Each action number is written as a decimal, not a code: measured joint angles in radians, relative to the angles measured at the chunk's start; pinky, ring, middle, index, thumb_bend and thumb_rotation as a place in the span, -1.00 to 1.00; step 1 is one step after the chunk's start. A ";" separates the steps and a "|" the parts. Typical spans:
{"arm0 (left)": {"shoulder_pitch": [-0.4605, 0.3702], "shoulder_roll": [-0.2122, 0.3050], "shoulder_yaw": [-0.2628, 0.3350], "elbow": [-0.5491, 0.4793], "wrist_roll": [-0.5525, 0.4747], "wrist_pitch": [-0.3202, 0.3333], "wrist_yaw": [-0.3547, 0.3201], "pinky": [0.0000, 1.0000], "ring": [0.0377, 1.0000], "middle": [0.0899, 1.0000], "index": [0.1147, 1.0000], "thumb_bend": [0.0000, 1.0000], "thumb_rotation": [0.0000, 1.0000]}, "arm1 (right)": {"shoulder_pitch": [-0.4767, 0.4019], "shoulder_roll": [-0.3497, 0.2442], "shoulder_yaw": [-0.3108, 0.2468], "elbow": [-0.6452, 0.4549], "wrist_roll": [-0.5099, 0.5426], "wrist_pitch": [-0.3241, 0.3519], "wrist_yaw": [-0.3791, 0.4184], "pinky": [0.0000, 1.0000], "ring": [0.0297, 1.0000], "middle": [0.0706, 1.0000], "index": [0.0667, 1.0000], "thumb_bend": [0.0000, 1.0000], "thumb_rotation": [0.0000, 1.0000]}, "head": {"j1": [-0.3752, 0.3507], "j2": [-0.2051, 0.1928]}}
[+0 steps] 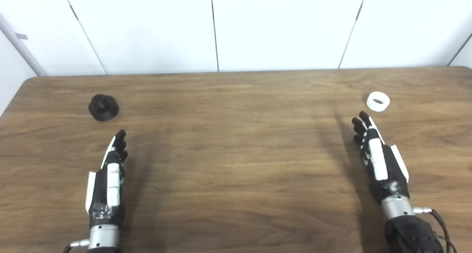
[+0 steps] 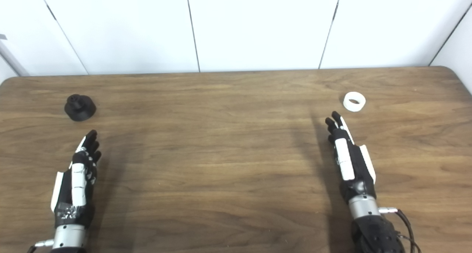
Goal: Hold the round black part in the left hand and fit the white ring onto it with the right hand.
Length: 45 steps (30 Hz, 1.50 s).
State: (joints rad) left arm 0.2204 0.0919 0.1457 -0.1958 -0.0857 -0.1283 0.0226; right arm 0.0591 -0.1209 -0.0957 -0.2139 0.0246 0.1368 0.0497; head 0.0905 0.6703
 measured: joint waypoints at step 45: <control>-0.016 -0.015 -0.050 0.039 0.055 -0.110 0.033 1.00 1.00 0.93 0.86 0.04 0.82 | 0.006 -0.041 -0.007 0.061 0.035 -0.095 0.035 1.00 0.97 0.92 1.00 0.14 1.00 | 0.236 -0.209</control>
State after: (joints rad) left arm 0.2047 0.0769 0.0961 -0.1572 -0.0311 -0.2386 0.0556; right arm 0.0647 -0.1617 -0.1027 -0.1526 0.0592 0.0422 0.0851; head 0.3267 0.4617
